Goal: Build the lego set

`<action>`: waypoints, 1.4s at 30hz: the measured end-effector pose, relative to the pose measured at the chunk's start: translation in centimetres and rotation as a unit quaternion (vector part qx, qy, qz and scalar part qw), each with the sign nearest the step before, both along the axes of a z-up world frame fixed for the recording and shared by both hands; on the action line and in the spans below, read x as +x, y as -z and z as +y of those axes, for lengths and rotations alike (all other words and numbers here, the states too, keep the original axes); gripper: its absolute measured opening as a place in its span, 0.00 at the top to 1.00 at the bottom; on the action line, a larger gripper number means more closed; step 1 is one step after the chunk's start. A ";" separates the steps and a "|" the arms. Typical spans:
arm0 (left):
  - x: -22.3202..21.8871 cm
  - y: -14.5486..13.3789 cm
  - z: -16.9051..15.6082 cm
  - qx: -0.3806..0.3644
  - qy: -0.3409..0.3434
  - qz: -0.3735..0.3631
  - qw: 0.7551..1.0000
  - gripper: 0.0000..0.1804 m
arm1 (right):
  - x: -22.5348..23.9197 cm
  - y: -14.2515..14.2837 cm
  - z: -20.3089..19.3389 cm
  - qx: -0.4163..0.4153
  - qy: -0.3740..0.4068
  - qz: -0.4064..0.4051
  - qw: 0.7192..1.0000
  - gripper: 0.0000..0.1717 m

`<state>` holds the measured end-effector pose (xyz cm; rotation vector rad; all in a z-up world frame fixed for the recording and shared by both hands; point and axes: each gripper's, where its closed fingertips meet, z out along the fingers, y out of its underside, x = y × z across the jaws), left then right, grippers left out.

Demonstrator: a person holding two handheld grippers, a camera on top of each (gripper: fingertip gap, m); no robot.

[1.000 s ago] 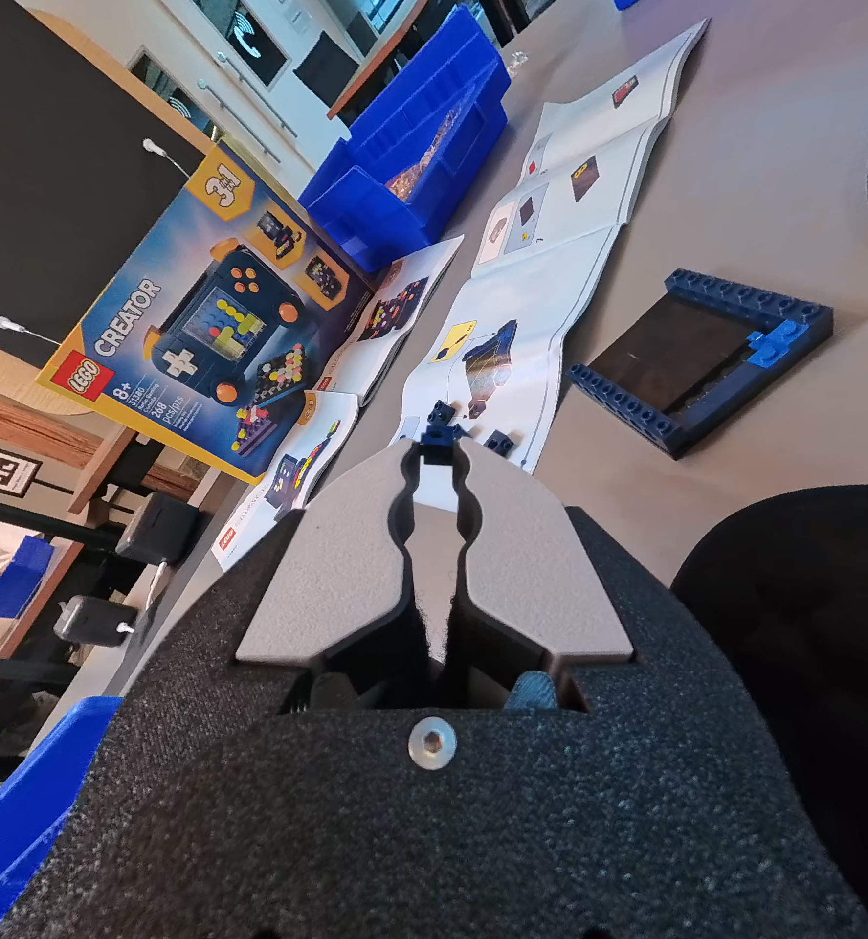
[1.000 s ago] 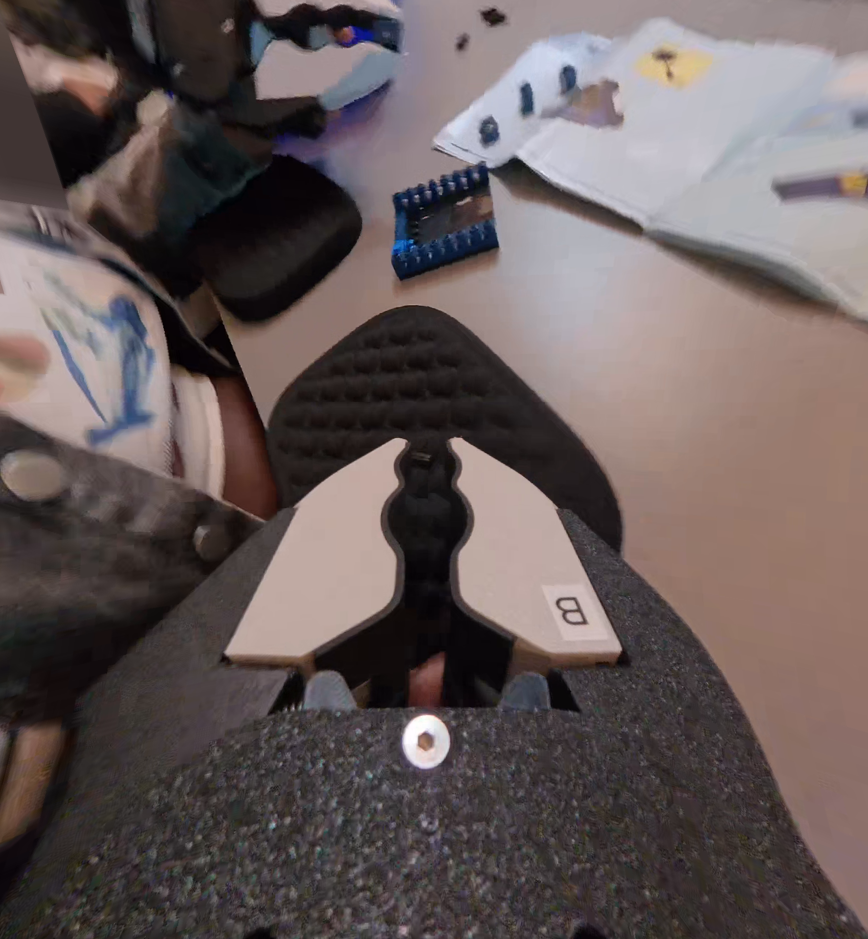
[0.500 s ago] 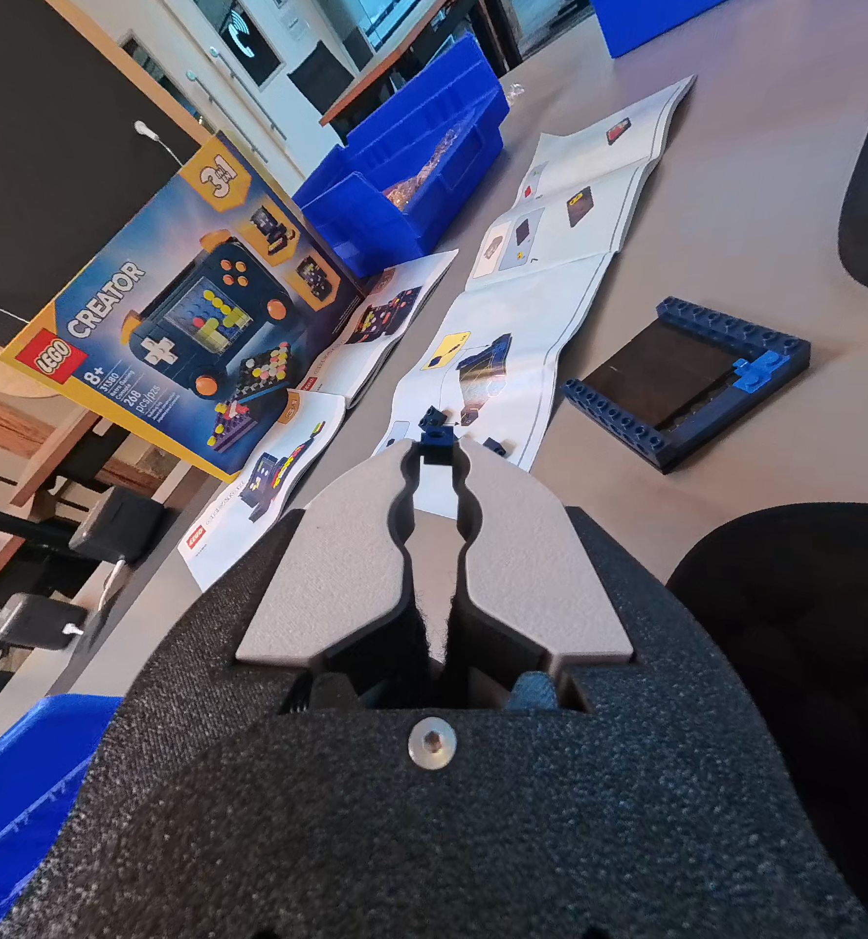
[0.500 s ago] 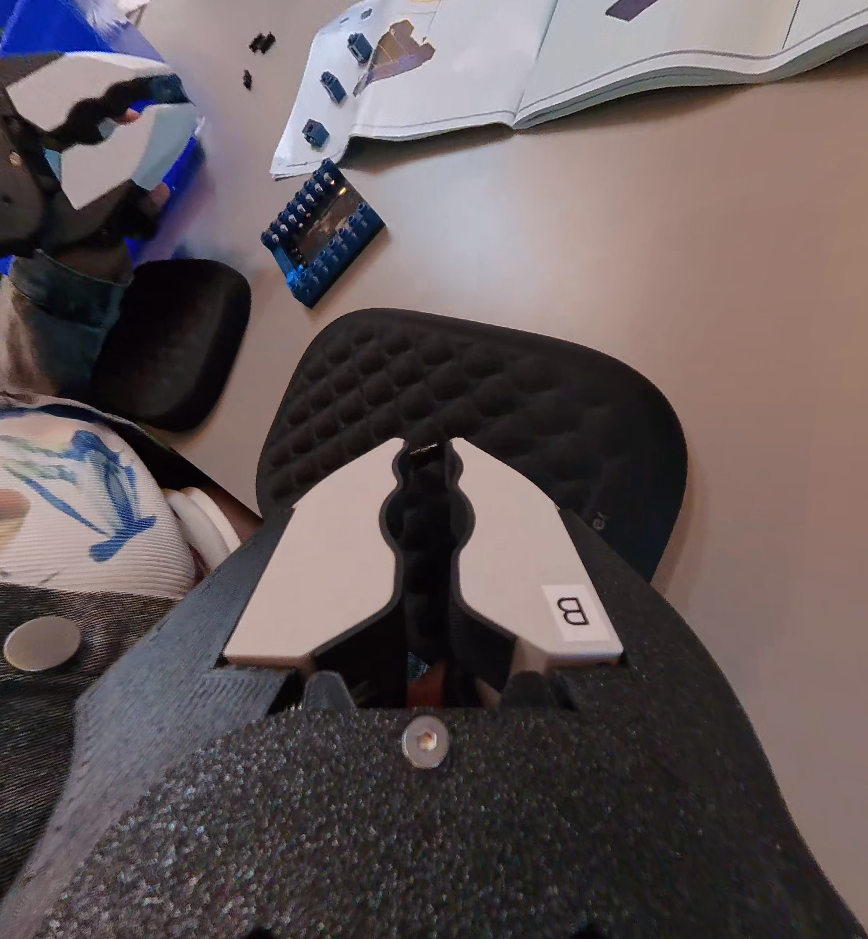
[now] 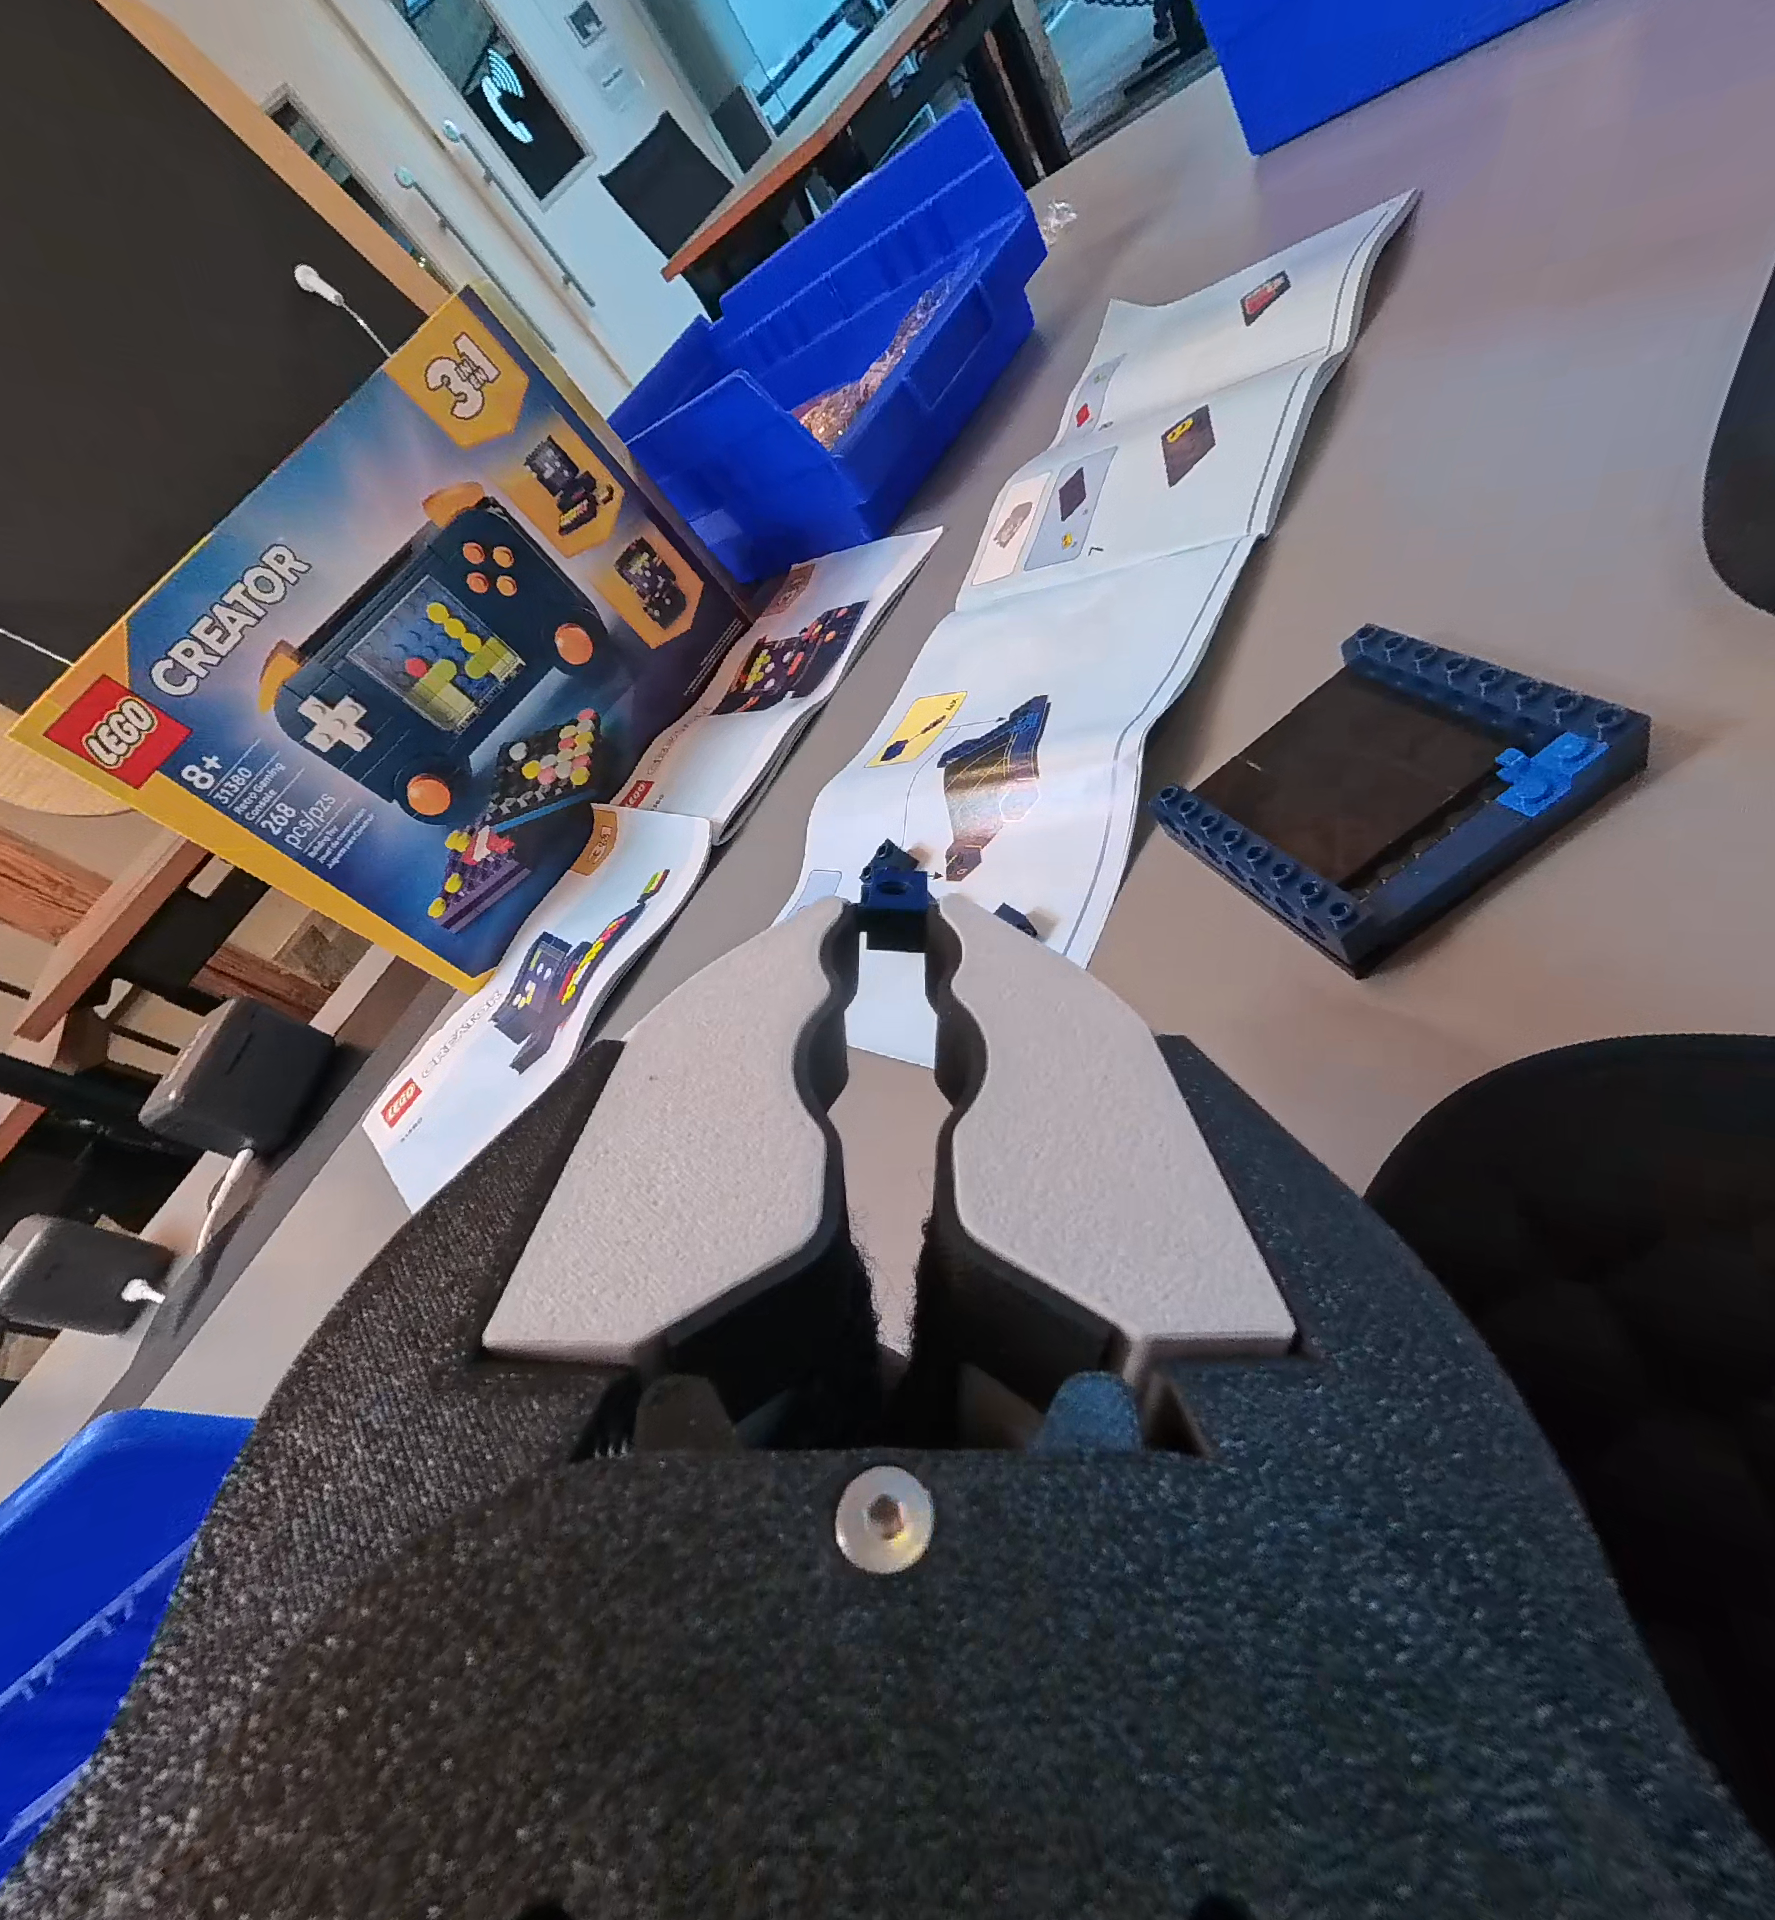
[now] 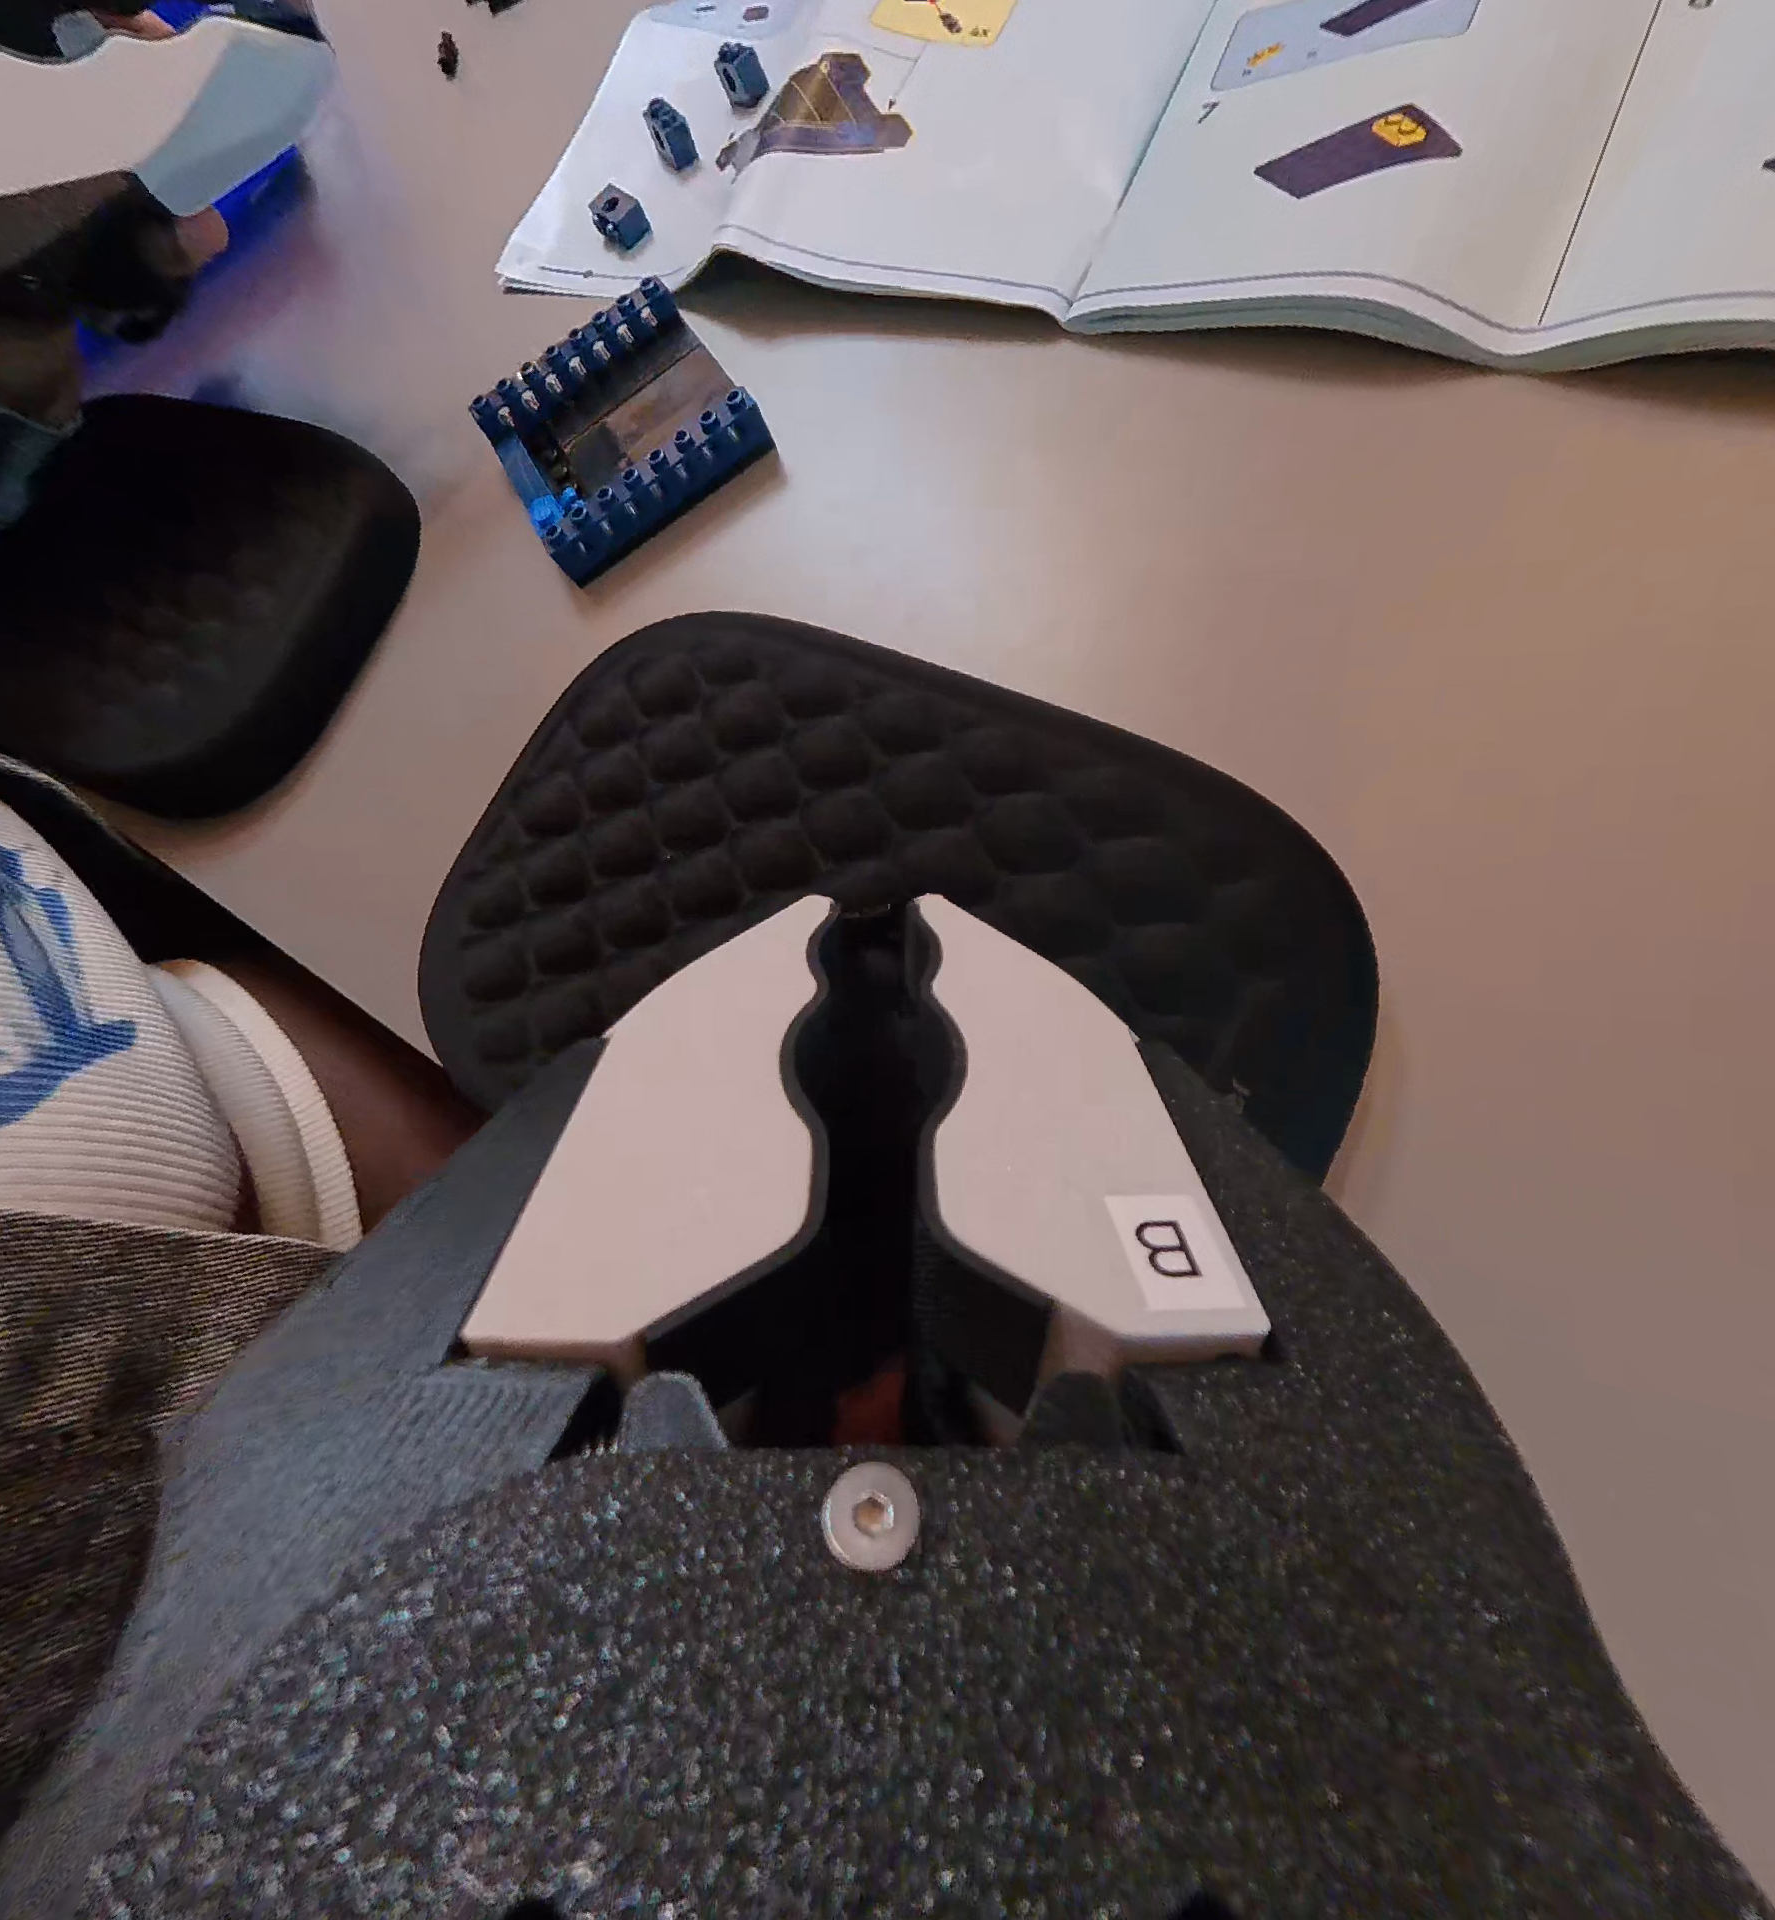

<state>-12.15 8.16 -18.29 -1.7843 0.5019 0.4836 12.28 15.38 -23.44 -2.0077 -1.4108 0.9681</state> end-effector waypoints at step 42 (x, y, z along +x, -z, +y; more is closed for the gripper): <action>2.3 -2.0 -0.2 0.038 0.114 -0.206 0.971 0.94 | -7.1 -8.9 -1.5 0.122 -0.142 0.250 0.950 0.97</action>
